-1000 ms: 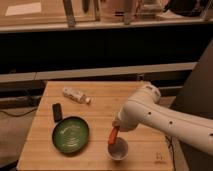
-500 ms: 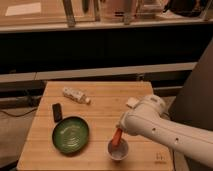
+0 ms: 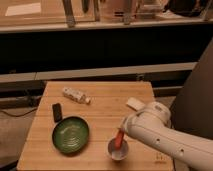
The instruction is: Place the pepper in the ceramic cup
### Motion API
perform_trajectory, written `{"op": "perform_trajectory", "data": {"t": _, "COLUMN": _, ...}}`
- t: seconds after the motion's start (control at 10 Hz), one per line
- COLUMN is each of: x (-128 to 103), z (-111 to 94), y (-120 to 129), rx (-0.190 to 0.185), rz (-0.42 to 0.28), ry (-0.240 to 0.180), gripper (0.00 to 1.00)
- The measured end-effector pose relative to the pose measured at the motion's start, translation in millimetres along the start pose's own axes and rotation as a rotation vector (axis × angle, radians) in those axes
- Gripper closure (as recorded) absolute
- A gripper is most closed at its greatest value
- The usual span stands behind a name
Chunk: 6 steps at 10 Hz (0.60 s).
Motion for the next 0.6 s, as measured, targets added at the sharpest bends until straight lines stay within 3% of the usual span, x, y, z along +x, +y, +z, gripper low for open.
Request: {"op": "perform_trajectory", "data": {"t": 0.6, "x": -5.8, "z": -2.4, "y": 7.0, "rx": 0.025, "rz": -0.031, "ry": 0.015, "gripper": 1.0}}
